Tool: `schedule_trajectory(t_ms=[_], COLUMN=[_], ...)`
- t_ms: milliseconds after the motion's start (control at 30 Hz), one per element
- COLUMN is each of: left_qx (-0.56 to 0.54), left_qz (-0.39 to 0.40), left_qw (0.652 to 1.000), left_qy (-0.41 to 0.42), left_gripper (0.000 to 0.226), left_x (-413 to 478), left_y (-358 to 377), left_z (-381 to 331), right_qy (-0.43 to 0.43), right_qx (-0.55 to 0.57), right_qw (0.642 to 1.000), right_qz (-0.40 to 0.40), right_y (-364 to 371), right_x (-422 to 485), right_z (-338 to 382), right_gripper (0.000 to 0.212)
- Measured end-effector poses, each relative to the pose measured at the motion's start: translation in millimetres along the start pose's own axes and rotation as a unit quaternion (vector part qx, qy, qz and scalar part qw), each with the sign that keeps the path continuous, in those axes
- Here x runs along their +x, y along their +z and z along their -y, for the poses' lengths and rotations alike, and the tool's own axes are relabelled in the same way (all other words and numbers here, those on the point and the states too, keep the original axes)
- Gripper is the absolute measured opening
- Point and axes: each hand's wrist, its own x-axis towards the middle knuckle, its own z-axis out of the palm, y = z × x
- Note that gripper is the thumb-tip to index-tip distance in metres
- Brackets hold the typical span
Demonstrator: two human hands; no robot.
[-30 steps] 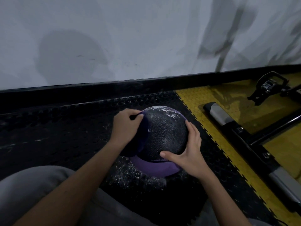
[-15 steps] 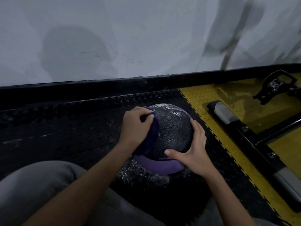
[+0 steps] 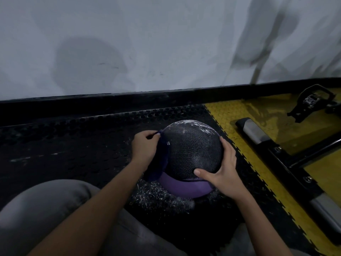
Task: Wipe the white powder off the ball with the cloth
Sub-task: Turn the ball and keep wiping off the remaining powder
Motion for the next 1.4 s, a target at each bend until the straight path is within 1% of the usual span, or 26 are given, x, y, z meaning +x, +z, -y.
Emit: schedule_trajectory(t_ms=[33, 100, 133, 167, 200, 267, 300, 333, 400, 533, 567, 600, 667, 700, 733, 800, 933, 1000, 1067, 1133, 1167, 1233, 1300, 1333, 1400], left_qx=[0.034, 0.095, 0.114, 0.120, 0.113, 0.083, 0.071, 0.063, 0.038, -0.025, -0.035, -0.041, -0.046, -0.053, -0.067, -0.096, -0.125, -0.132, -0.099, -0.044, -0.023, -0.031, -0.032, -0.015, 0.012], left_qz=[-0.002, 0.012, 0.018, 0.016, 0.008, -0.008, -0.008, -0.001, 0.032, 0.115, 0.132, 0.145, 0.169, 0.184, 0.201, 0.245, 0.284, 0.304, 0.335, 0.361, 0.364, 0.360, 0.334, 0.307, 0.254], left_qw=[0.997, 0.973, 0.961, 0.958, 0.966, 0.990, 0.996, 0.998, 0.999, 0.993, 0.990, 0.988, 0.984, 0.981, 0.977, 0.965, 0.951, 0.943, 0.937, 0.929, 0.927, 0.926, 0.932, 0.938, 0.947], left_qy=[0.071, 0.211, 0.252, 0.260, 0.233, 0.115, 0.061, 0.026, 0.007, 0.017, 0.018, 0.018, 0.023, 0.026, 0.024, 0.014, -0.010, -0.016, 0.010, 0.061, 0.085, 0.107, 0.137, 0.157, 0.196], left_gripper=[0.017, 0.014, 0.013, 0.013, 0.014, 0.018, 0.020, 0.021, 0.021, 0.015, 0.012, 0.011, 0.016, 0.016, 0.014, 0.015, 0.037, 0.050, 0.064, 0.066, 0.066, 0.064, 0.062, 0.061, 0.060], left_x=[-7.4, -20.2, -22.0, -21.0, -16.4, -4.7, -0.6, 1.4, -0.6, -13.0, -15.0, -16.3, -19.5, -21.4, -24.3, -30.7, -36.3, -38.6, -42.6, -46.2, -47.3, -48.0, -52.8, -55.2, -58.4], left_y=[1.6, 5.4, 7.0, 7.2, 6.0, 1.5, -1.1, -3.4, -7.3, -11.0, -10.7, -10.9, -13.8, -15.4, -16.3, -15.3, -10.9, -11.4, -9.1, -4.4, -2.6, 0.9, 6.9, 10.7, 16.6], left_z=[-2.1, -6.5, -6.8, -6.8, -5.8, -3.4, -1.8, -0.6, -5.4, -27.6, -31.7, -33.9, -35.6, -36.3, -37.9, -41.4, -42.5, -43.8, -41.8, -36.7, -34.0, -30.4, -28.7, -27.8, -26.7], right_qy=[-0.001, 0.000, 0.001, 0.000, -0.002, -0.008, -0.010, -0.013, -0.012, -0.003, 0.010, 0.024, 0.049, 0.056, 0.057, 0.046, 0.023, 0.019, 0.024, 0.035, 0.038, 0.042, 0.040, 0.040, 0.040], right_qx=[-0.003, -0.012, -0.015, -0.015, -0.012, -0.006, -0.005, -0.005, -0.010, -0.006, 0.017, 0.050, 0.120, 0.146, 0.160, 0.170, 0.208, 0.216, 0.216, 0.242, 0.254, 0.262, 0.237, 0.218, 0.198], right_qw=[1.000, 1.000, 1.000, 1.000, 1.000, 1.000, 1.000, 1.000, 1.000, 1.000, 0.999, 0.998, 0.990, 0.987, 0.984, 0.983, 0.977, 0.976, 0.976, 0.970, 0.966, 0.964, 0.971, 0.975, 0.979], right_qz=[0.000, -0.001, 0.000, 0.002, 0.002, 0.000, -0.002, -0.003, -0.004, 0.014, 0.026, 0.036, 0.048, 0.048, 0.045, 0.044, 0.028, 0.019, 0.012, 0.005, 0.000, -0.002, 0.007, 0.008, -0.012], right_y=[-0.3, -1.4, -1.8, -2.1, -1.6, 0.0, 1.0, 1.7, 2.1, 0.5, -1.2, -3.1, -6.8, -8.1, -9.2, -9.4, -11.7, -12.6, -13.4, -14.4, -15.4, -17.3, -16.8, -15.5, -13.5], right_x=[-0.6, -0.3, 0.4, 0.5, 0.7, 1.5, 1.8, 2.2, 2.7, 0.1, -0.4, -0.3, 1.6, 2.6, 3.0, 2.8, 1.2, 1.3, 1.7, 0.9, 0.1, -0.9, -0.2, 0.6, 1.7], right_z=[0.1, -0.1, -0.4, -0.4, -0.3, 0.6, 0.8, 0.6, -0.6, 0.2, 2.8, 6.3, 11.3, 12.2, 12.1, 11.4, 12.3, 14.6, 15.5, 17.0, 17.3, 17.5, 18.5, 17.7, 16.1], right_gripper=[0.125, 0.123, 0.123, 0.122, 0.122, 0.123, 0.124, 0.125, 0.124, 0.120, 0.113, 0.102, 0.077, 0.071, 0.070, 0.076, 0.091, 0.092, 0.092, 0.091, 0.090, 0.089, 0.086, 0.080, 0.062])
